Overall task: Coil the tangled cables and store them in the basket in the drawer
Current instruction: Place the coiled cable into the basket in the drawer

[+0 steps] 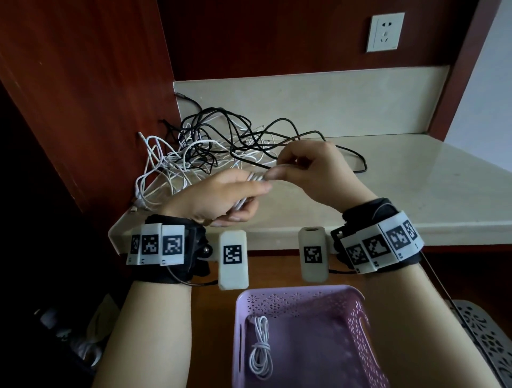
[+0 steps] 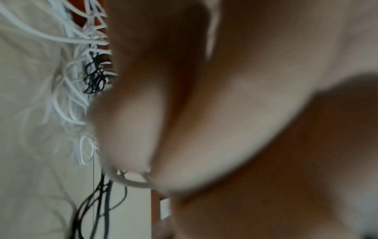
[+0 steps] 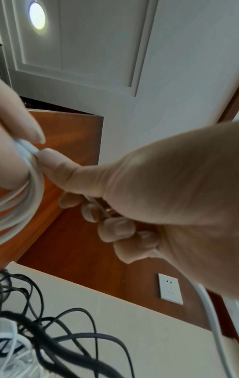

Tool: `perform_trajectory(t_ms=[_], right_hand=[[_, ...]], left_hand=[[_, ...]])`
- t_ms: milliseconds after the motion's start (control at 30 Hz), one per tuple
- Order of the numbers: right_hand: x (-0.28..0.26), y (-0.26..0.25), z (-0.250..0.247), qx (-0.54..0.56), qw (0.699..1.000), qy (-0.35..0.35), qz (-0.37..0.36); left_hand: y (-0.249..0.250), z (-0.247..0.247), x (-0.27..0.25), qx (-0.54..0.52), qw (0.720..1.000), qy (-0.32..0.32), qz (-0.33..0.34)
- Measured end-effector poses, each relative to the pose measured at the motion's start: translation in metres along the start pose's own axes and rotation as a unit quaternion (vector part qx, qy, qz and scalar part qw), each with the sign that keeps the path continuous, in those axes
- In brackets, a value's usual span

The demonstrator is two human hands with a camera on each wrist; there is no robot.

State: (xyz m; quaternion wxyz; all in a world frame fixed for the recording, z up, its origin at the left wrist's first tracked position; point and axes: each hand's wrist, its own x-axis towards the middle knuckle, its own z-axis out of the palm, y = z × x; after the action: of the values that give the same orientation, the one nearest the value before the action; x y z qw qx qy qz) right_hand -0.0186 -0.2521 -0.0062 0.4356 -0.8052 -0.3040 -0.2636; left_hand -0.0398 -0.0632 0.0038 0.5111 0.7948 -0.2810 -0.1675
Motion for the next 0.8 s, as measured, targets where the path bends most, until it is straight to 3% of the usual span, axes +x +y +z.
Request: perform_trajectory(t_ms=[100,167,267,367,500,600,700,800], right_hand=[[0.001,-0.002,0.004,0.041,0.999,-0.031,0.017],[0.002,-0.002,0.005,0.048,0.998,-0.039,0.012],[0.002,-0.001,0.001,-0.024,0.998,-0.059,0.02],[0.002,0.0,-0.005,-0.159,0.981,-0.102,0.051],[0.002,-0.012,-0.006,-0.066,0.99,-0.114,0.058],[-0.001,-0.018,-0.004,0.008,0.98,-0.192,0.058],[-0.004,-0.019,-0.008,0.063,0.968,-0.236,0.053],[-0.005,-0.02,-0.014,0.052,0.963,-0.254,0.078]], left_hand=[[-0.005,-0.009,-0.001,-0.105,0.993,-0.045,0.015],[-0.006,-0.015,-0.001,-0.221,0.972,-0.081,0.022],[-0.005,-0.017,0.002,-0.32,0.944,-0.082,0.008],[-0.005,-0.014,0.007,-0.285,0.957,-0.01,-0.048],[0.001,-0.005,0.009,-0.219,0.972,0.001,-0.085],[0.004,-0.002,0.005,-0.142,0.987,-0.027,-0.076],[0.001,-0.008,0.001,-0.083,0.991,-0.098,-0.04],[-0.001,-0.009,0.0,-0.108,0.983,-0.144,-0.024]])
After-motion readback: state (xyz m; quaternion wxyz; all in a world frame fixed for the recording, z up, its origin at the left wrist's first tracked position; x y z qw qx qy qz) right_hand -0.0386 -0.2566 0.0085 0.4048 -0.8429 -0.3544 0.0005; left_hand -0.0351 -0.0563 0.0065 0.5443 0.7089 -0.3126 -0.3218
